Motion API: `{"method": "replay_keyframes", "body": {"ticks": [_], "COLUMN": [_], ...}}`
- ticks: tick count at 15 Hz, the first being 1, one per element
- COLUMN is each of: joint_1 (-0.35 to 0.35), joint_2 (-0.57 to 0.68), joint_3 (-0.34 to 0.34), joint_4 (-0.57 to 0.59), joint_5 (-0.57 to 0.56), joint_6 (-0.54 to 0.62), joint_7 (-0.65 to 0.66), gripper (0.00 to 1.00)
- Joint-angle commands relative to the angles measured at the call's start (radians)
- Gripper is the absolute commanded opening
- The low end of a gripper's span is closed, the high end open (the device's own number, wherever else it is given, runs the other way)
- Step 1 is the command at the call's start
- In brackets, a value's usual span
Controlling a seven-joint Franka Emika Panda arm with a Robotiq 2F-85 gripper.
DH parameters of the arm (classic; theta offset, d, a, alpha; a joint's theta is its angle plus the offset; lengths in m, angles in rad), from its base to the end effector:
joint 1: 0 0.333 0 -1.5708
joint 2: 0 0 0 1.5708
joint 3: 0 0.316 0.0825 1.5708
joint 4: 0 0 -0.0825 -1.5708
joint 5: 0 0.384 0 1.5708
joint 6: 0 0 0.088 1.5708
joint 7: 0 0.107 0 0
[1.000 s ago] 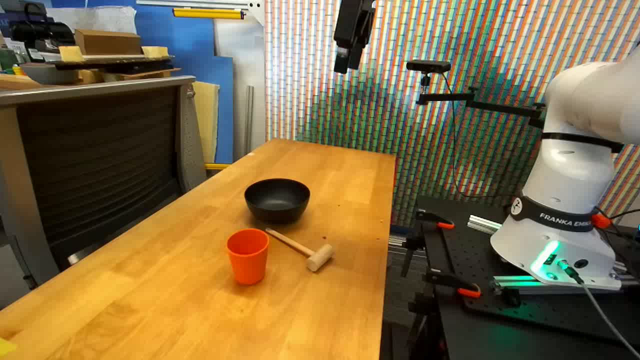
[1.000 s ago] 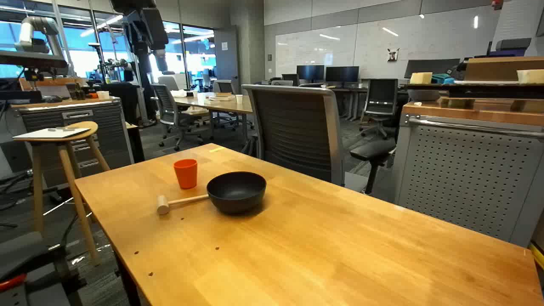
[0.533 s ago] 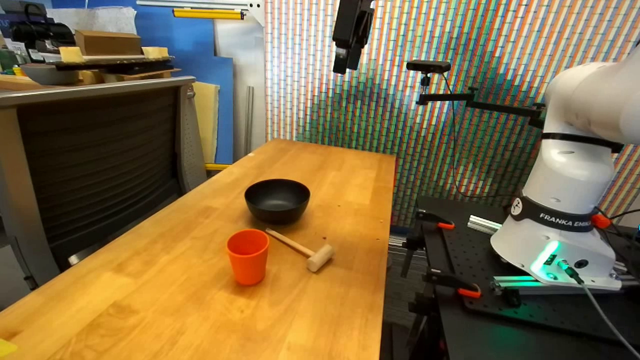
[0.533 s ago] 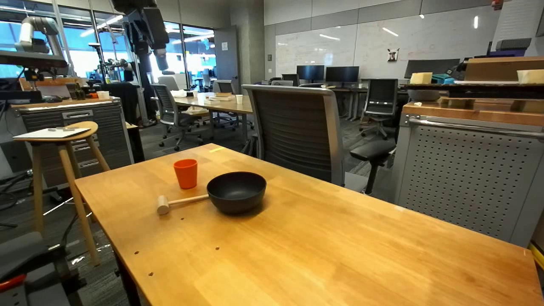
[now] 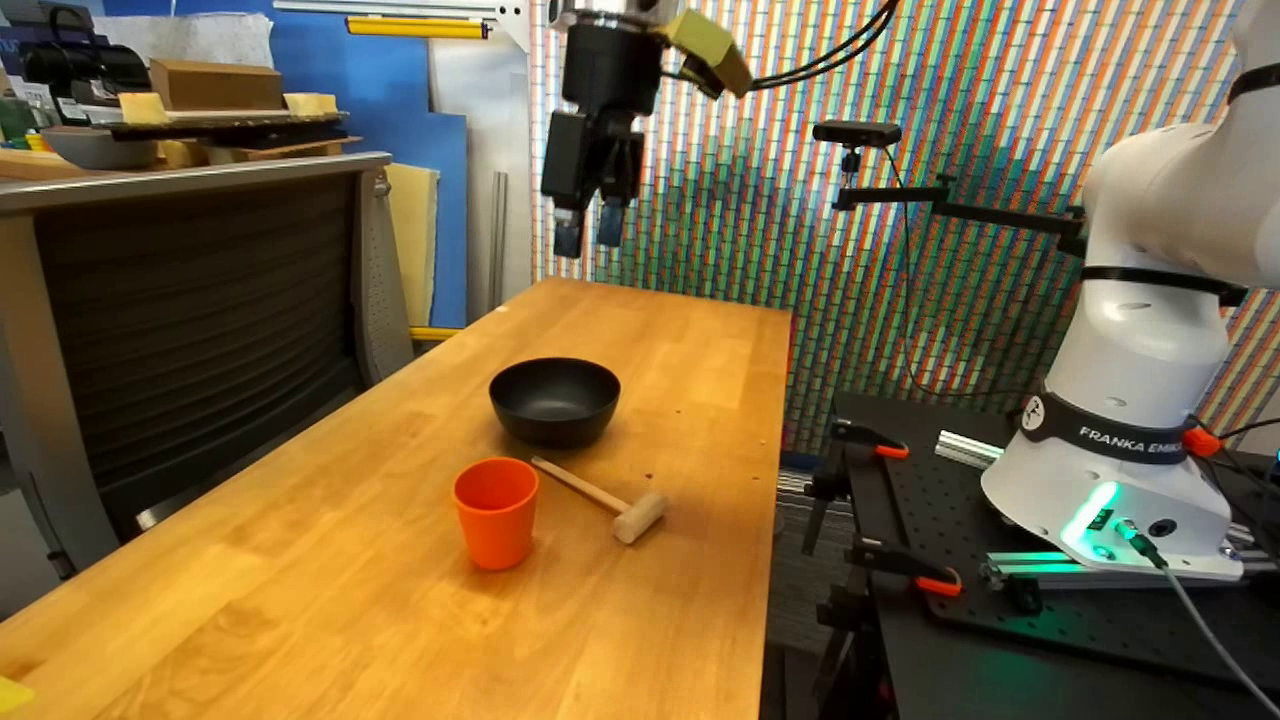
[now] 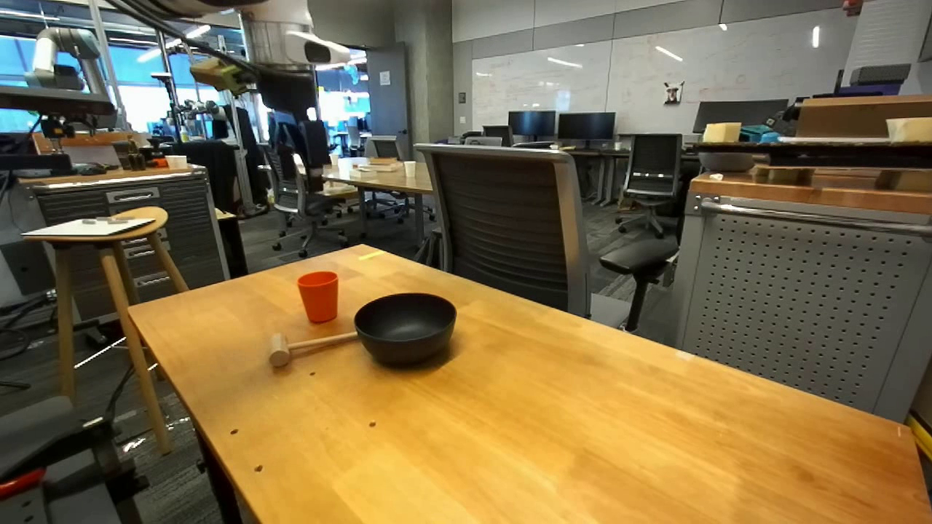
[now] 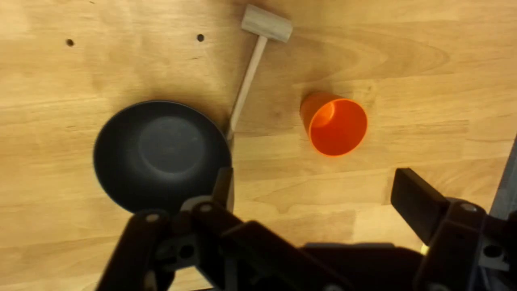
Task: Put the orange cup in the black bowl
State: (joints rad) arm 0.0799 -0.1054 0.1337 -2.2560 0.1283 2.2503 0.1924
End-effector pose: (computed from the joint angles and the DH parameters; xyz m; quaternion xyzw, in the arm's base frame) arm 0.5011 0.1132 0.4165 -0.9974 0.0272 -0.0395 0.0539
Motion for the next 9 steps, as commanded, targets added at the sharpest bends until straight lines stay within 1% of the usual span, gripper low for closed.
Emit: {"method": "replay_keyframes", "body": {"ticks": [1, 3, 7, 9], "joint_1": [0.033, 0.047, 0.082, 0.090], "joint_2": [0.231, 0.325, 0.482, 0.543], "joint_3": [0.009, 0.009, -0.011, -0.010], "joint_4": [0.173, 0.231, 0.326, 0.366], "joint_5": [0.040, 0.027, -0.040, -0.036], "joint_6": [0.034, 0.027, 0.011, -0.007], "joint_7": [0.000, 0.013, 0.069, 0.067], "gripper": [1.00, 1.00, 1.00, 1.00]}}
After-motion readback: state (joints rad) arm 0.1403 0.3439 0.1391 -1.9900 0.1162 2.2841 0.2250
